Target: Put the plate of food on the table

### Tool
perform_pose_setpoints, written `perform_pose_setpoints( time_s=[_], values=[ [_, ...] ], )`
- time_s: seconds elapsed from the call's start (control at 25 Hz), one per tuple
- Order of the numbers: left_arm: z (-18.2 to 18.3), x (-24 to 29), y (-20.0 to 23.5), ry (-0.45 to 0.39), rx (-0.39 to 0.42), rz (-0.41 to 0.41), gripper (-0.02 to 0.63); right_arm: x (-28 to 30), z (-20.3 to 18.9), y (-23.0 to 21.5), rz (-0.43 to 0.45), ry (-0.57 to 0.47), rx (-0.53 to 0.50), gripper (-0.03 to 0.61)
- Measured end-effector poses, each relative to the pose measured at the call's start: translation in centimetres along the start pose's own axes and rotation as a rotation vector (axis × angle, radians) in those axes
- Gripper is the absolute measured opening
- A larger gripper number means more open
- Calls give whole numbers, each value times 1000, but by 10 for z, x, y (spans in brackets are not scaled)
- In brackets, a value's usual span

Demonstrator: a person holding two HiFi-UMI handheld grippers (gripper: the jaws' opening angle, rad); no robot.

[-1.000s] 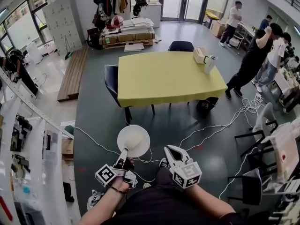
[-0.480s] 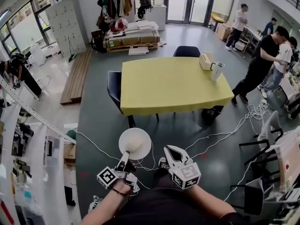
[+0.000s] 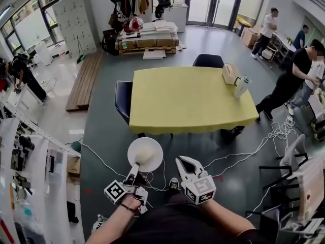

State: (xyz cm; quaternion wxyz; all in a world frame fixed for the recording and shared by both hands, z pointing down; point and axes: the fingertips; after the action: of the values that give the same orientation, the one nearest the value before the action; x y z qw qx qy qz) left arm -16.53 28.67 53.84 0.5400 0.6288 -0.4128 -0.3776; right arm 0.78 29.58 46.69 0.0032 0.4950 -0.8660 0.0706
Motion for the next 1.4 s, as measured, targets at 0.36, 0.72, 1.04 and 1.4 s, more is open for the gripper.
perform_pose_setpoints(
  time_s=[0.36, 0.72, 1.04, 1.4],
  values=[
    [3, 64, 3, -32, -6, 17, 15, 45, 5, -53, 30, 24, 1, 13],
    [-4, 121, 2, -69, 7, 20, 15, 78, 7, -111, 53, 48, 5, 12],
    [-9, 156, 5, -128, 30, 47, 15, 106, 9, -149, 115, 51, 9, 13],
    [-7, 169, 0, -183, 38, 58, 15, 116, 12, -165, 154, 56, 20, 13]
  ],
)
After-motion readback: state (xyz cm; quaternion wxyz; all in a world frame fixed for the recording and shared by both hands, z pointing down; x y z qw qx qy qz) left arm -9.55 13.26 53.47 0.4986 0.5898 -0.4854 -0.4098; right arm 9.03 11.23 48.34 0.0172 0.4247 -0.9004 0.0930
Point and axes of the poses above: the fingertips, and each gripper's own axes: x forward along the fingers, y to its left, z out of its top, and after that the axes turned 9 degrees about -y, right-handed
